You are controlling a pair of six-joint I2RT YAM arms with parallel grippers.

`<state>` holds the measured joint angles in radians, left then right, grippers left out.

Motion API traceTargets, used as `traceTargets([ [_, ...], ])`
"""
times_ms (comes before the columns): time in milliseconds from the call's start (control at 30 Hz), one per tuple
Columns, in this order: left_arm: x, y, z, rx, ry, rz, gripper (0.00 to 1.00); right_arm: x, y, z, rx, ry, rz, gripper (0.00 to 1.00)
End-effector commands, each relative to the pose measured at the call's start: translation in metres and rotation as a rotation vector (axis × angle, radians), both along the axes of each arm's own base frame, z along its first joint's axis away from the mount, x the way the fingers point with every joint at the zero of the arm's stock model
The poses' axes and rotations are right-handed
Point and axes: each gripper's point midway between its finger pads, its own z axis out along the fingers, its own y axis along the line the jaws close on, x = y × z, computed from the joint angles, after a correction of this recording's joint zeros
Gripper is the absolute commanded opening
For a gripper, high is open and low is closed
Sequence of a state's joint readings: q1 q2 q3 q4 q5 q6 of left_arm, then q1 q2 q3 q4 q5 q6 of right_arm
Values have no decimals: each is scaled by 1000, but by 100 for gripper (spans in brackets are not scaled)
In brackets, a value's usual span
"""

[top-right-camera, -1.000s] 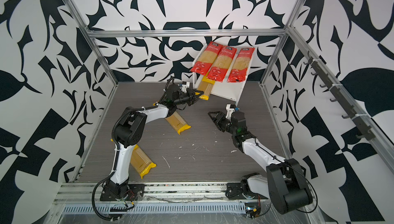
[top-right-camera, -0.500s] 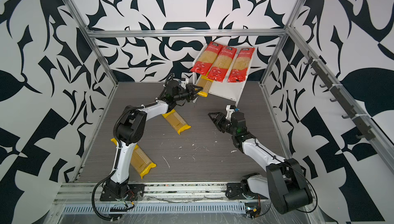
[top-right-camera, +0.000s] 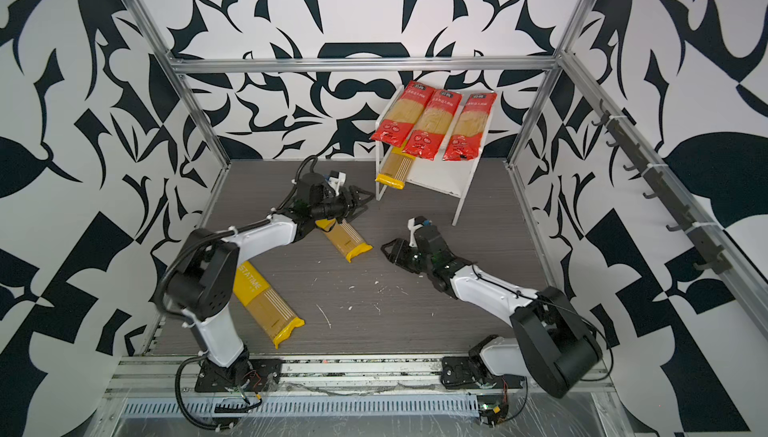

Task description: Place and organize the pasta boxes and bags onto the shelf

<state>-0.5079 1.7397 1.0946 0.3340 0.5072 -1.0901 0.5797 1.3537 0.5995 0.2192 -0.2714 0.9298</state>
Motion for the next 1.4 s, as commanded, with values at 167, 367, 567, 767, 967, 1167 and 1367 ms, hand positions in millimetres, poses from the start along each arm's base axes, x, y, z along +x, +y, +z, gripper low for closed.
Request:
traceTargets([
  [167, -60, 110, -44, 482, -17, 168, 70, 22, 61, -15, -311, -117, 113, 49],
  [367, -72, 164, -55, 514, 25, 287, 72, 57, 85, -26, -422, -142, 124, 49],
  [567, -76, 172, -62, 500, 41, 297, 73, 79, 100, -41, -519, -139, 158, 49],
  [767, -74, 178, -73, 456, 77, 313, 73, 65, 110, -58, -546, -98, 226, 48],
  [967, -70, 189, -78, 429, 108, 336, 73, 16, 126, -78, -561, -27, 319, 45],
  [1167, -70, 207, -78, 425, 119, 370, 73, -45, 134, -93, -537, 65, 405, 43],
  [1367, -71, 212, -84, 416, 143, 376, 72, -87, 145, -72, -428, 116, 487, 42],
])
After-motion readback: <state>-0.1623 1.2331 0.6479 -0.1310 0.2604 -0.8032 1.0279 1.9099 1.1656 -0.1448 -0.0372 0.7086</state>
